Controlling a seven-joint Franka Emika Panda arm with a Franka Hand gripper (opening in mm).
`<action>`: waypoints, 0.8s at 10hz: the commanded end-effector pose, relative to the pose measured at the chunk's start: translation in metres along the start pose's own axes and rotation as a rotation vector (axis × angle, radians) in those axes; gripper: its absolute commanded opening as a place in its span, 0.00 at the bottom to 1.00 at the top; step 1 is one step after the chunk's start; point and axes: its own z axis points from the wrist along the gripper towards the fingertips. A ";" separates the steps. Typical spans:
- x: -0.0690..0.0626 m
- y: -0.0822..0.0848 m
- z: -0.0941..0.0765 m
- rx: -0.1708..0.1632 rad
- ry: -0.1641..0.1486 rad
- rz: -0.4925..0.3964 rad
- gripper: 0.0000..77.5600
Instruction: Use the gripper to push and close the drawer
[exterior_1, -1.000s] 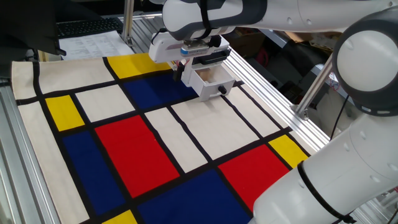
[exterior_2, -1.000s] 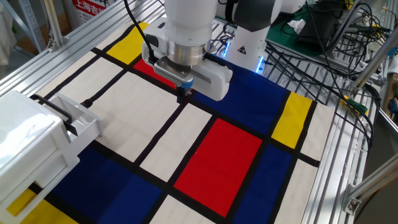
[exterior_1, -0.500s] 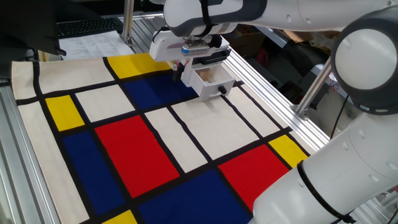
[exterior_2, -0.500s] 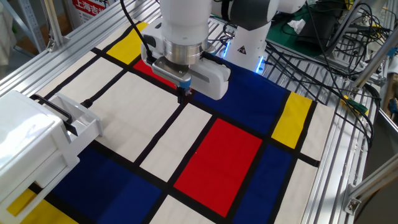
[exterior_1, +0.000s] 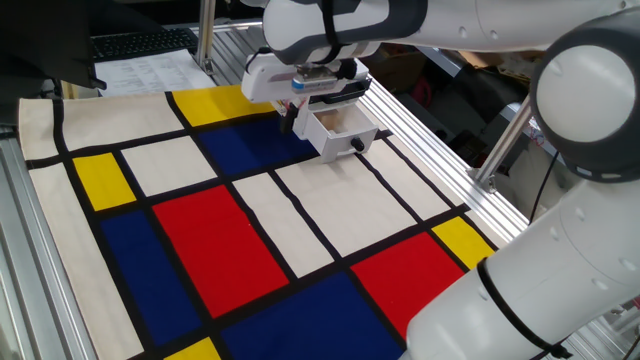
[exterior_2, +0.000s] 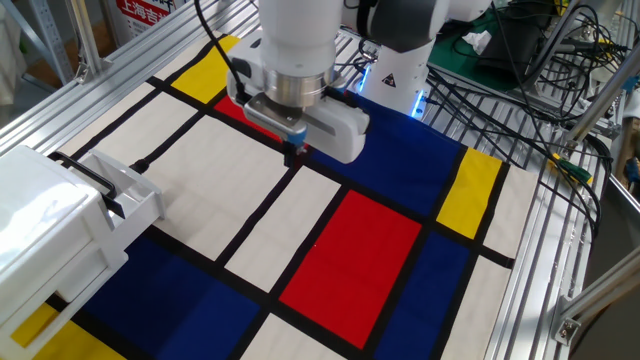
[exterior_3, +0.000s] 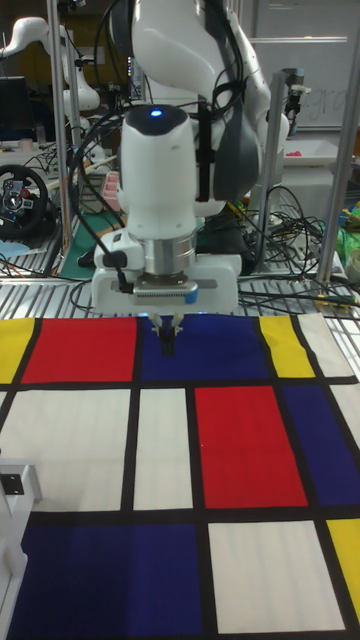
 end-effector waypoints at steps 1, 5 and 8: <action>-0.003 -0.010 0.007 0.028 -0.007 0.034 0.00; -0.006 -0.014 0.022 0.076 -0.020 0.034 0.00; -0.003 -0.014 0.026 0.073 0.005 0.063 0.00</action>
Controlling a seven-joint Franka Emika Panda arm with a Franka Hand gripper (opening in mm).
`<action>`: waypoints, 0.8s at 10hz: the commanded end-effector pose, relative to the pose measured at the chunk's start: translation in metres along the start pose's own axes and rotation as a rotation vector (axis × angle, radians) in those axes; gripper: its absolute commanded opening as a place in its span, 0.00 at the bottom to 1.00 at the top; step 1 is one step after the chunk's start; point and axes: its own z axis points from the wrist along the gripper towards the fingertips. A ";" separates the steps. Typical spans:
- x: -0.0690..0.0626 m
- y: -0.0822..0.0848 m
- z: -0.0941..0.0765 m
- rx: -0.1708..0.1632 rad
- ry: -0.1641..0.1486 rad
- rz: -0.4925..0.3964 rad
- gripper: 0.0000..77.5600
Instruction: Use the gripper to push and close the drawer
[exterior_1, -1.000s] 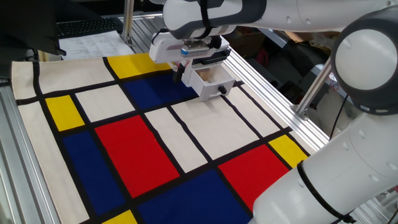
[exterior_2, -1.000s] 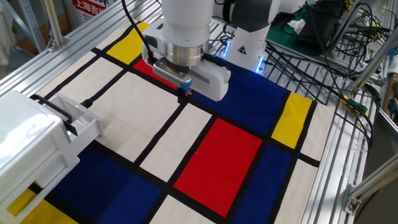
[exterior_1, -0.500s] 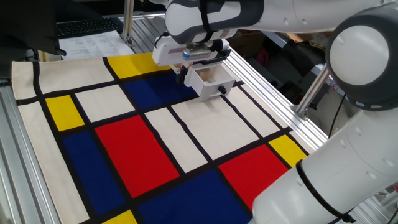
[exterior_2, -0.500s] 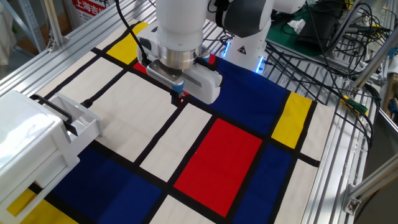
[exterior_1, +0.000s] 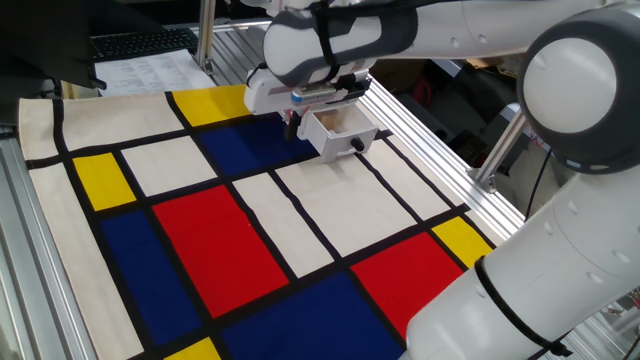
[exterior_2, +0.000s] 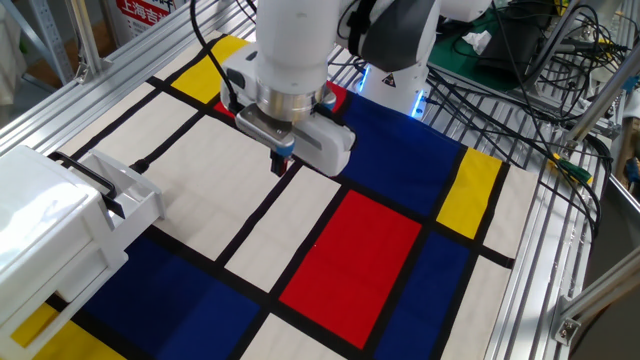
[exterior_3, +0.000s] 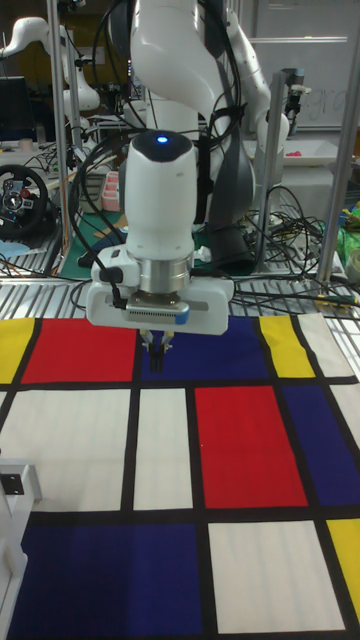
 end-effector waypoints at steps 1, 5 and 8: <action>0.001 -0.001 0.005 0.008 0.022 0.015 0.00; 0.001 -0.001 0.005 0.000 0.028 -0.022 0.00; 0.001 -0.001 0.005 0.002 0.023 0.108 0.00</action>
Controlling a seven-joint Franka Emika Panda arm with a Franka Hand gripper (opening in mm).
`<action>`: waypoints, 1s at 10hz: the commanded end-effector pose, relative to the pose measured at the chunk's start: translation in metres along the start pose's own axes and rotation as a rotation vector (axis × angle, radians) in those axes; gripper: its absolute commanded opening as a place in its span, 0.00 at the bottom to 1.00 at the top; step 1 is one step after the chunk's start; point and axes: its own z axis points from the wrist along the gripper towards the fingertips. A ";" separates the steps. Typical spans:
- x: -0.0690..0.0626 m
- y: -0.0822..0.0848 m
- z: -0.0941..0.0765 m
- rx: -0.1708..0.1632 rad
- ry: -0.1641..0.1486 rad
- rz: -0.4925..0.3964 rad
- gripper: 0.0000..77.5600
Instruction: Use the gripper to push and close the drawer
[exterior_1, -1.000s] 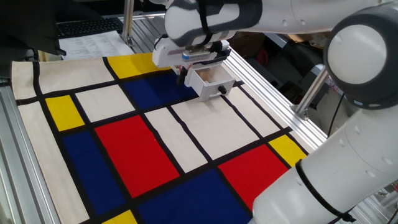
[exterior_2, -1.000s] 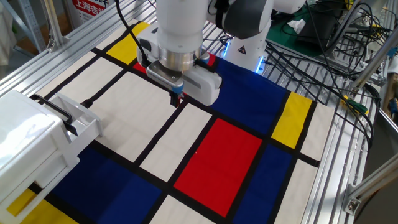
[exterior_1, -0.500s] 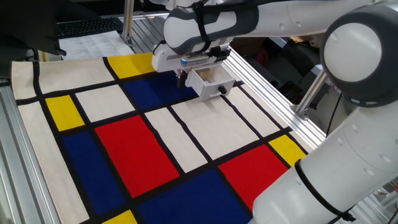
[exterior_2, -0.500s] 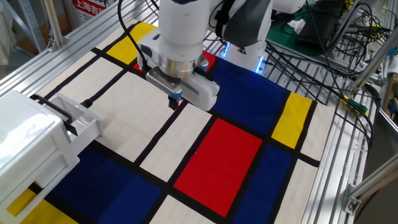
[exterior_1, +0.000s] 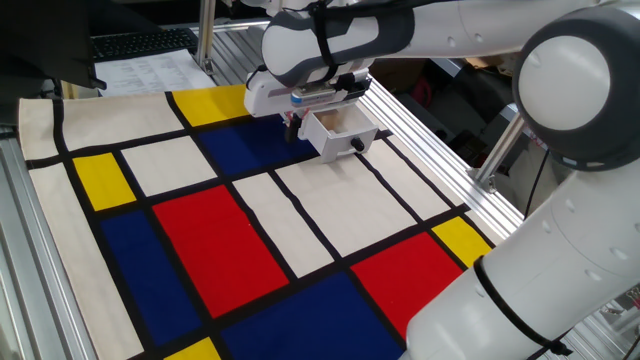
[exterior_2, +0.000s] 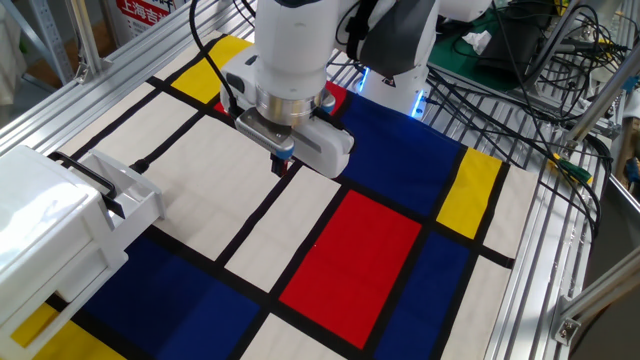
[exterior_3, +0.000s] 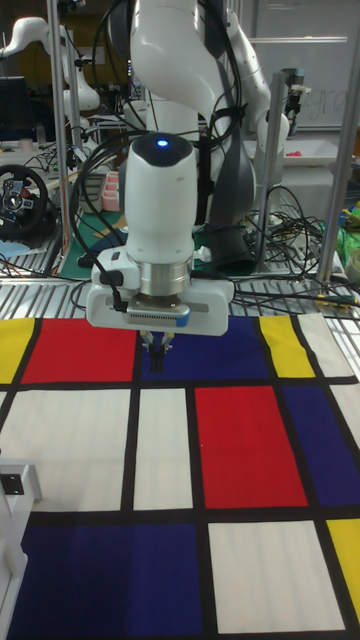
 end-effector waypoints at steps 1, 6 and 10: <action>-0.001 0.000 -0.001 -0.032 0.002 0.064 0.00; -0.001 -0.001 0.000 -0.009 -0.003 0.080 0.00; -0.004 -0.031 0.023 -0.009 -0.014 0.031 0.00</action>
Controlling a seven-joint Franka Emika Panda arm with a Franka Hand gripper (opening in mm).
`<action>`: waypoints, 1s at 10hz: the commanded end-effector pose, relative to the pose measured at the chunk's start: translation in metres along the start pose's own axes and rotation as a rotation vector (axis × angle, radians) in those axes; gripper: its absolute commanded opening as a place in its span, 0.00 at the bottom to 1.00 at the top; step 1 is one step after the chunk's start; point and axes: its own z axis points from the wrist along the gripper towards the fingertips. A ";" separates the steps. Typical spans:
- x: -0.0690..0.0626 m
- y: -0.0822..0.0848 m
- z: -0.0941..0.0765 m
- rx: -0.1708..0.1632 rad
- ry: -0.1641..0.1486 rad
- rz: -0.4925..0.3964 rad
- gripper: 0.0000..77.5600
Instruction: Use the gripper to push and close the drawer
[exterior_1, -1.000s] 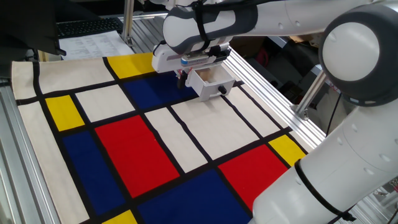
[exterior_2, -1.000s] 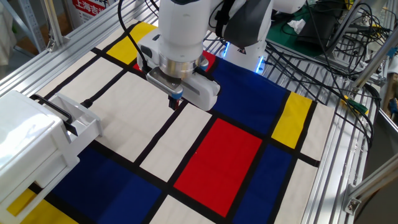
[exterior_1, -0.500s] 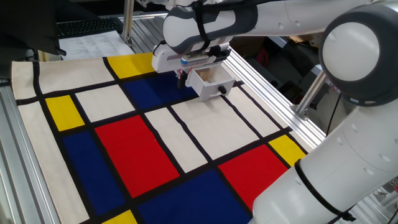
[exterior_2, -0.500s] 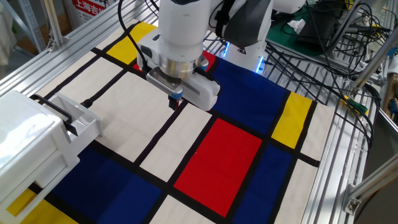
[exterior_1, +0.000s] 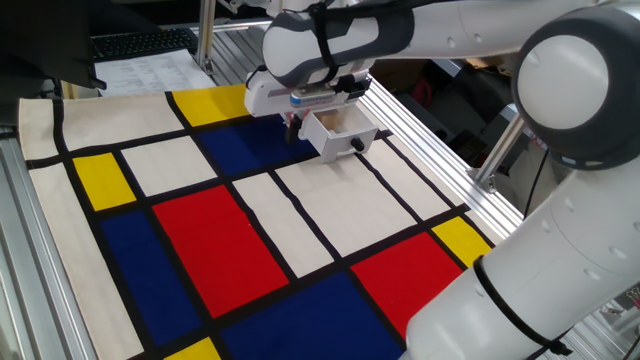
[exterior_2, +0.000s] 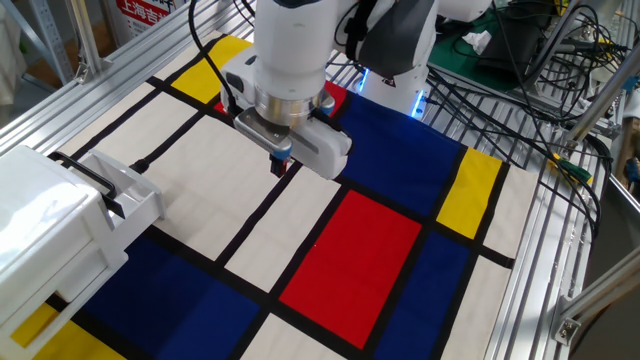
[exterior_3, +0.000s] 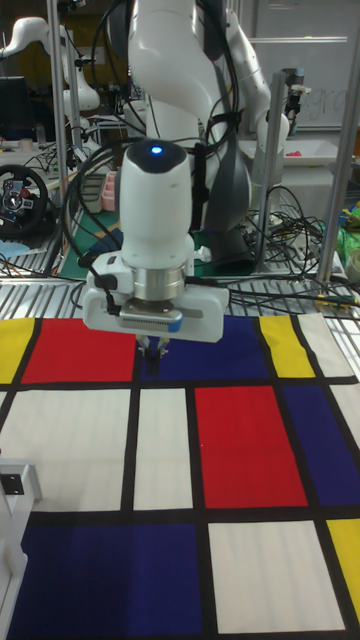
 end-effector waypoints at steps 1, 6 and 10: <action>-0.007 -0.043 0.023 -0.008 -0.009 -0.042 0.00; -0.014 -0.095 0.042 -0.006 -0.013 -0.086 0.00; -0.015 -0.100 0.046 0.000 -0.022 -0.022 0.00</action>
